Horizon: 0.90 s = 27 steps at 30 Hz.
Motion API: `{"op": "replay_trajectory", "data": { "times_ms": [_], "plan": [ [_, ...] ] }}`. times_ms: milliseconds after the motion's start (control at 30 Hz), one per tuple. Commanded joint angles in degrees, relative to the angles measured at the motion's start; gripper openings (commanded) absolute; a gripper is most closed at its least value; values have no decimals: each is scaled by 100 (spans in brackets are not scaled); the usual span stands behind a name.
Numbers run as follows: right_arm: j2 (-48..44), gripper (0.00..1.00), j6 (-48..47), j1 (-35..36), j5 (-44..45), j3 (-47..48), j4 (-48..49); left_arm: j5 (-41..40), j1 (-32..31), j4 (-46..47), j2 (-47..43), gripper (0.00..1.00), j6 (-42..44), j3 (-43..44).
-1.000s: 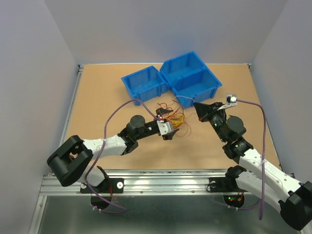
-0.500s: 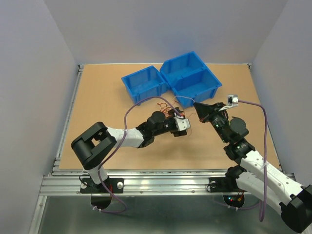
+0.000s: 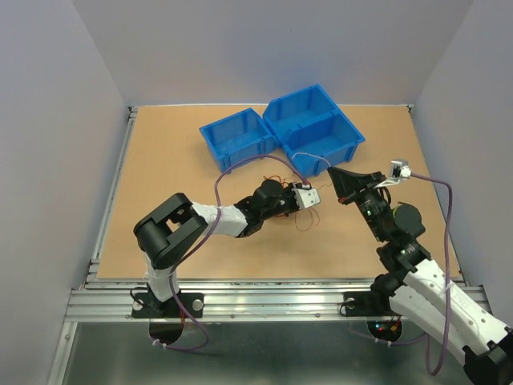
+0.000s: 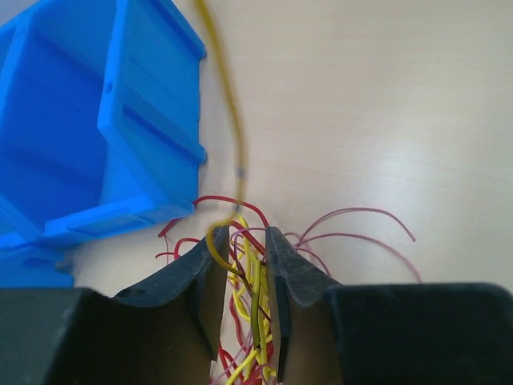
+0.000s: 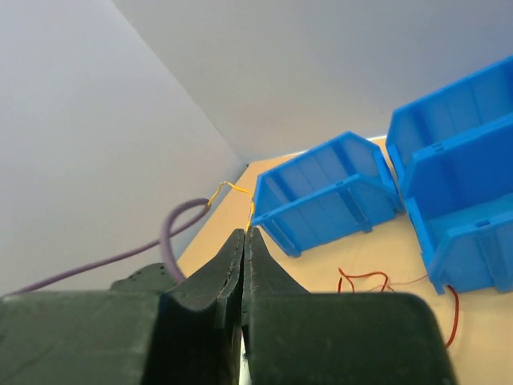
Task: Untangle the cables
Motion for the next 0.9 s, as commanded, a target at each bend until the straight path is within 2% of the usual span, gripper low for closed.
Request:
{"op": "replay_trajectory", "data": {
  "times_ms": [0,233,367,667,800,867],
  "plan": [
    [-420,1,-177,16,153,21,-11,-209,-10,65,71,33,-103,267],
    [-1158,1,-371,16,706,101,-441,-393,87,56,264,22,-226,320],
    [-1703,1,-432,16,1295,127,-722,-350,298,-76,369,21,-437,477],
    [-3442,0,-661,7,3263,-145,-934,151,685,-339,475,20,-920,732],
    [-3647,1,-547,7,4150,-40,-1275,274,886,-480,545,20,-1122,864],
    [-3612,1,-538,7,4126,-22,-1347,371,966,-515,545,20,-1193,891]
  ]
}}
